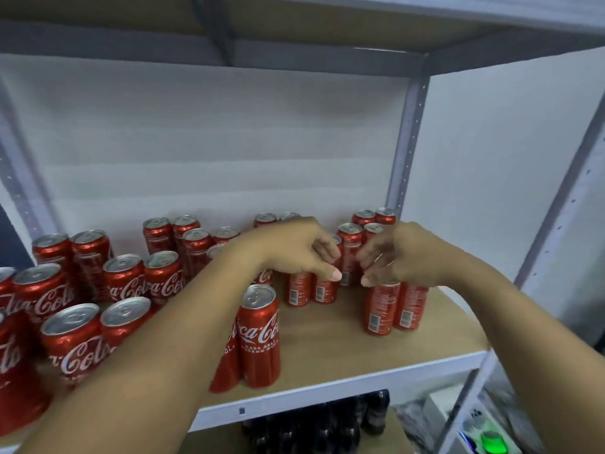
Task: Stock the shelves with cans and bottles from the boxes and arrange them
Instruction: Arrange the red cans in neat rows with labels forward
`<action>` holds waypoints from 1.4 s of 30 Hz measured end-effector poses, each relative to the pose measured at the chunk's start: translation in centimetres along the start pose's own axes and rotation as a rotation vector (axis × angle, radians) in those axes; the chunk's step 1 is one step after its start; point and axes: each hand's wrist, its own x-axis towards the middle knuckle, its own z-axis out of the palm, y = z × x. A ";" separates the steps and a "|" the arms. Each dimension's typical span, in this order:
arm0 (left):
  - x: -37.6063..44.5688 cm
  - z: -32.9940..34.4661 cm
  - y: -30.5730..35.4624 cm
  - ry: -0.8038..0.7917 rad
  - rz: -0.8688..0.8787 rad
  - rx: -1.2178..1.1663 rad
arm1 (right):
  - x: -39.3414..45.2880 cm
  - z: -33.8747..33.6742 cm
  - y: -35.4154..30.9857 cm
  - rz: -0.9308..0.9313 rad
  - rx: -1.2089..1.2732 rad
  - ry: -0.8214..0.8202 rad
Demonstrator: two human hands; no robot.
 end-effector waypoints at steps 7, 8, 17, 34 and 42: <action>5.3 2.6 3.7 0.073 0.022 0.105 | -1.8 -2.7 4.5 0.082 -0.086 0.263; 5.9 3.0 4.3 0.081 0.017 0.121 | -2.0 -3.0 5.0 0.096 -0.115 0.286; 8.4 5.1 5.6 0.084 -0.102 0.175 | -0.8 -2.3 8.4 0.253 -0.279 0.148; 9.0 4.2 5.3 -0.003 -0.038 0.227 | 0.2 -3.1 9.2 0.185 -0.140 0.017; 8.2 3.3 5.2 -0.139 0.023 0.204 | 0.3 -3.8 8.7 0.163 0.043 -0.132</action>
